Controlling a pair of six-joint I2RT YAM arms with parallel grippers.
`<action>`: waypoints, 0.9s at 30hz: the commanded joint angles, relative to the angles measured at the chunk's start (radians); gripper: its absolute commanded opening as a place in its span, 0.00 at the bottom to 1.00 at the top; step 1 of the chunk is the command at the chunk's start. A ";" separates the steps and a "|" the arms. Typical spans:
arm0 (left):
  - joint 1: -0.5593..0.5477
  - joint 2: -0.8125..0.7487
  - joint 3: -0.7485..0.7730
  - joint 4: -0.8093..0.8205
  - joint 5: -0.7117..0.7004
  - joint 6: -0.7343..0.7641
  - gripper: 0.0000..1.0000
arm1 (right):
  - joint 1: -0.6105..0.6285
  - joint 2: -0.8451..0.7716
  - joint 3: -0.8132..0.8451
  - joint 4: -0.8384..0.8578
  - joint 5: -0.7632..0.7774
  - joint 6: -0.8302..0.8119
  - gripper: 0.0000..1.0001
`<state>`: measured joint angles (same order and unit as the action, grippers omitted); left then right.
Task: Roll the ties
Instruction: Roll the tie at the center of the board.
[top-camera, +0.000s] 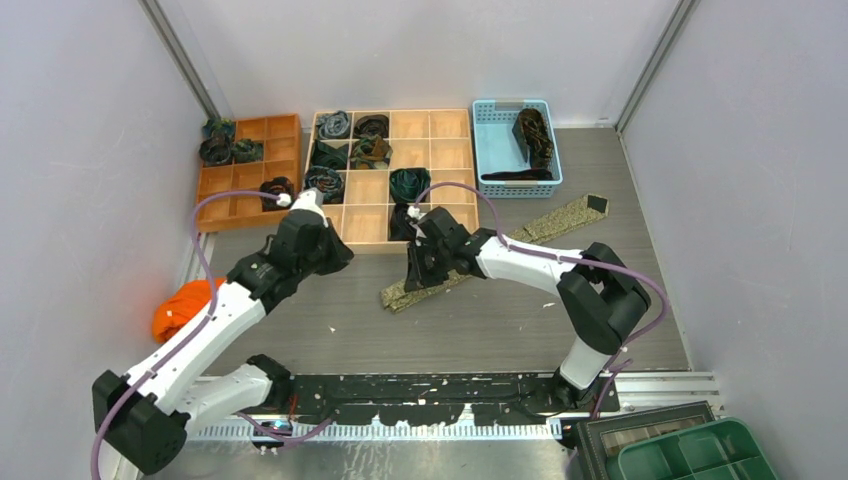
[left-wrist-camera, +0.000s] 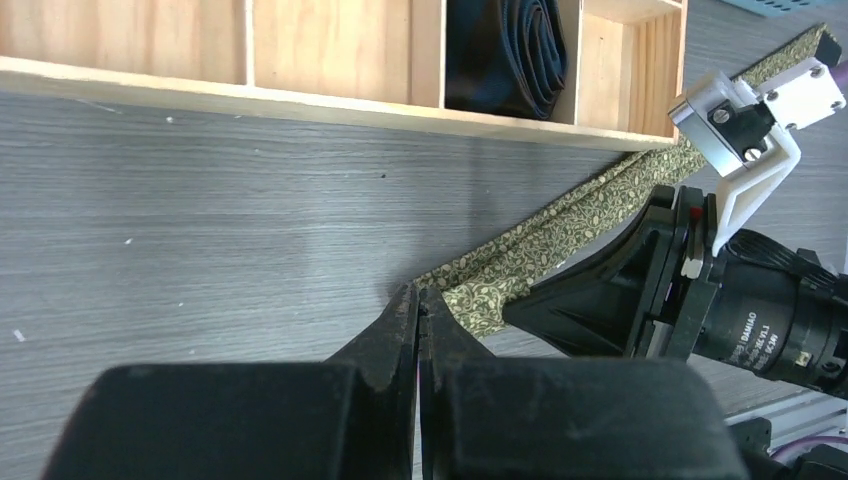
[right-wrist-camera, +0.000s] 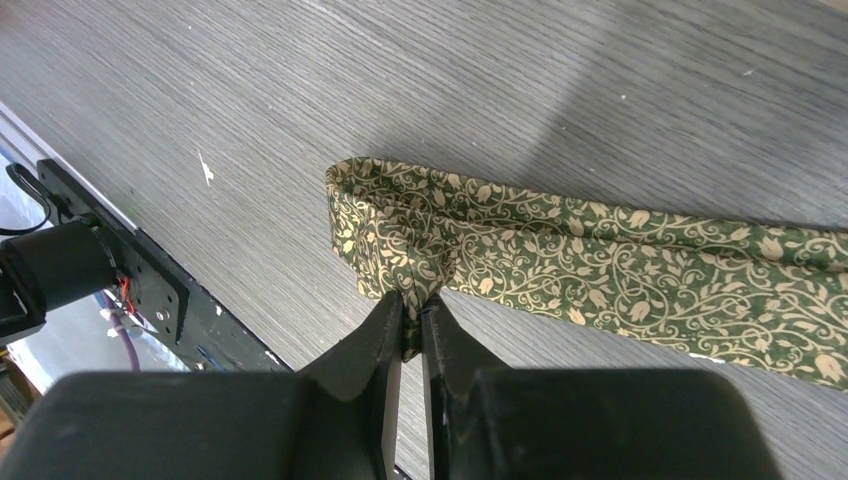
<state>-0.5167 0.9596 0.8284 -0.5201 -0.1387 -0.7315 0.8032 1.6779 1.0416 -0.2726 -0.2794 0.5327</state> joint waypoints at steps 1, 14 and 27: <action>-0.028 0.052 -0.004 0.114 -0.001 -0.019 0.00 | 0.005 0.018 0.013 0.023 0.013 -0.002 0.17; -0.032 0.115 -0.136 0.228 0.033 -0.018 0.00 | 0.007 0.065 0.064 -0.106 0.259 0.002 0.45; -0.037 0.348 -0.205 0.480 0.149 -0.029 0.00 | 0.032 -0.024 0.059 -0.118 0.317 0.019 0.42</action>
<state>-0.5461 1.2518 0.6380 -0.1917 -0.0418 -0.7525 0.8146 1.7660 1.0882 -0.3954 0.0002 0.5304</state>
